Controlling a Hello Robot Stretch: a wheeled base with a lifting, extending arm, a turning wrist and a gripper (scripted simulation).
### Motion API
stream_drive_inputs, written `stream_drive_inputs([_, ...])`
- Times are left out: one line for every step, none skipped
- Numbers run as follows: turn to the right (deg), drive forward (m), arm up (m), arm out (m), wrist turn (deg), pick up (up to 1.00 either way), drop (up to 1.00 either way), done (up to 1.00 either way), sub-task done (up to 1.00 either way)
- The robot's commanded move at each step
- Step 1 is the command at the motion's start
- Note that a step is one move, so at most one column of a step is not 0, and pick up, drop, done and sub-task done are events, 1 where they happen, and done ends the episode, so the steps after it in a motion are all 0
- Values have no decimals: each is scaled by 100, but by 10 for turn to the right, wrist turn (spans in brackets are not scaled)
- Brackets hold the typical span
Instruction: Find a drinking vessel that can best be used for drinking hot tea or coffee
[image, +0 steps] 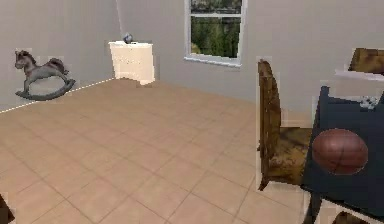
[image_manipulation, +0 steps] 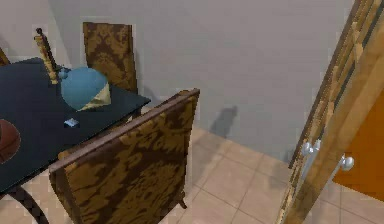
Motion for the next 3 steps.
stream_drive_inputs([-60,0,0,0,0,0,0,0,0])
stream_drive_inputs([0,100,0,0,0,0,0,0,0])
stream_drive_inputs([0,5,0,0,0,0,0,0,0])
